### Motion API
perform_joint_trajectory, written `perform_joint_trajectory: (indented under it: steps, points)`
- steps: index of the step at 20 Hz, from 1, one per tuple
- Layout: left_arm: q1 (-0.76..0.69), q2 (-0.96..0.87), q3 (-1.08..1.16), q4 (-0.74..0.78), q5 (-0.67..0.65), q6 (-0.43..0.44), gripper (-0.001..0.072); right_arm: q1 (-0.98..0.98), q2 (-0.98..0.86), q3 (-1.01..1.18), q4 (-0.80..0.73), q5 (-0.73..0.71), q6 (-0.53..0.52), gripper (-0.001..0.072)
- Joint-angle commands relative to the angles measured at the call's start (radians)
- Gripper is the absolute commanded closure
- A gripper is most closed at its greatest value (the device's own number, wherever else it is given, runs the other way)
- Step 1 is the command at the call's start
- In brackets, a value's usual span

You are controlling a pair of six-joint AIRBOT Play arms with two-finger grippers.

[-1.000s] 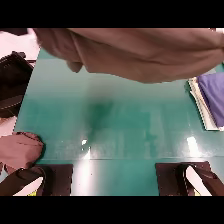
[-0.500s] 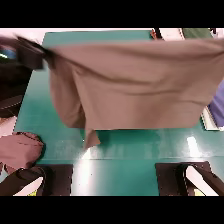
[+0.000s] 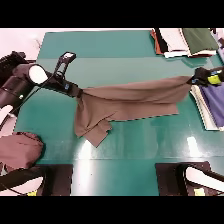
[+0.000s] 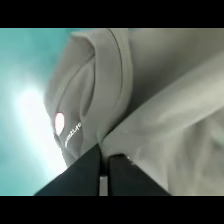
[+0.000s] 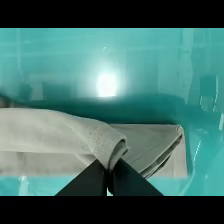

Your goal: Fold the shirts.

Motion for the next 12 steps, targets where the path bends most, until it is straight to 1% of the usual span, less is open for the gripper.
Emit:
perform_joint_trajectory:
  steps: [1, 3, 4, 5, 6, 7, 10, 12]
  points:
    - [0.006, -0.050, 0.011, 0.077, 0.211, -0.084, 0.0681, 0.037, -0.090, 0.044, -0.019, -0.084, 0.027, 0.0694]
    - [0.039, -0.050, 0.044, 0.091, 0.214, -0.104, 0.0681, 0.045, -0.121, 0.107, -0.019, -0.086, 0.029, 0.0692]
    - [0.067, -0.050, 0.060, 0.091, 0.209, -0.106, 0.0677, 0.045, -0.134, 0.132, -0.018, -0.086, 0.029, 0.0628]
    - [0.094, -0.050, 0.072, 0.090, 0.197, -0.117, 0.0489, 0.045, -0.144, 0.154, -0.019, -0.084, 0.029, 0.0394]
    - [0.126, -0.050, 0.087, 0.089, 0.167, -0.157, 0.0229, 0.041, -0.146, 0.167, -0.018, -0.079, 0.029, 0.0352]
    - [0.161, -0.047, 0.106, 0.087, 0.106, -0.193, 0.0193, 0.036, -0.140, 0.169, -0.017, -0.069, 0.029, 0.0353]
    - [0.273, -0.003, 0.111, 0.060, -0.092, -0.201, 0.0193, 0.018, -0.057, 0.083, -0.017, -0.046, 0.008, 0.0353]
    - [0.328, 0.055, 0.035, 0.061, -0.159, -0.198, 0.0193, 0.008, 0.031, -0.031, -0.016, -0.047, -0.017, 0.0353]
